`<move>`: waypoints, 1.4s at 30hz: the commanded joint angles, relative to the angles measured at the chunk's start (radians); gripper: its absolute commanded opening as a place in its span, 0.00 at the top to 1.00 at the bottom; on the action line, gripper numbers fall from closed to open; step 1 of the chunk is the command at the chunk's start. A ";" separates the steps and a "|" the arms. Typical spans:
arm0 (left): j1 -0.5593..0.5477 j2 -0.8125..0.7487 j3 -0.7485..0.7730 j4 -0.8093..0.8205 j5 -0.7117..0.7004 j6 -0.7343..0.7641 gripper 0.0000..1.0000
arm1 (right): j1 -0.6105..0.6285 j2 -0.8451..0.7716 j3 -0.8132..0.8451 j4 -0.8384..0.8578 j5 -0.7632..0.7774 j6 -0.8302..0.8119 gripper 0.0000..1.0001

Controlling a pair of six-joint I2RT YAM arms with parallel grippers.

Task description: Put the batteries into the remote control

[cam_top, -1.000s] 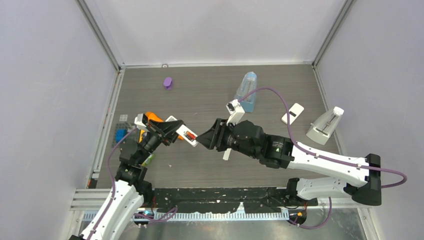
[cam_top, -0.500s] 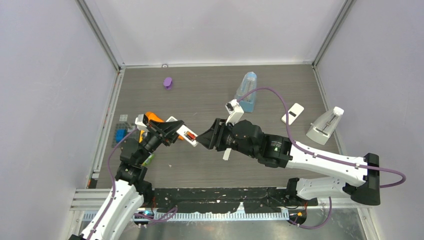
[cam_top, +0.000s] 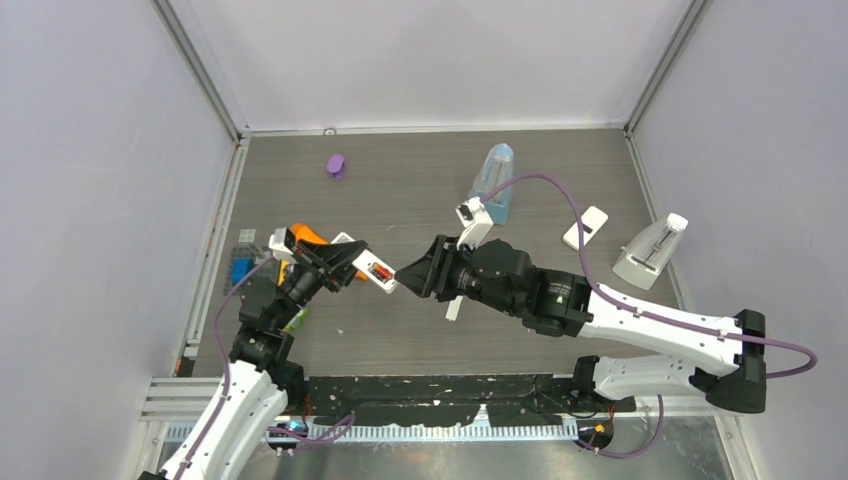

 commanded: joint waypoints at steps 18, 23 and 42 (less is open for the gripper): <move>-0.004 0.003 0.054 0.028 0.009 0.014 1.00 | -0.004 0.028 0.050 0.046 -0.017 -0.015 0.55; -0.004 0.003 0.054 0.028 0.011 0.016 1.00 | -0.005 0.037 0.058 0.048 -0.013 -0.015 0.54; -0.004 -0.005 0.045 0.089 0.022 0.039 1.00 | -0.026 0.096 0.103 -0.067 -0.006 0.048 0.61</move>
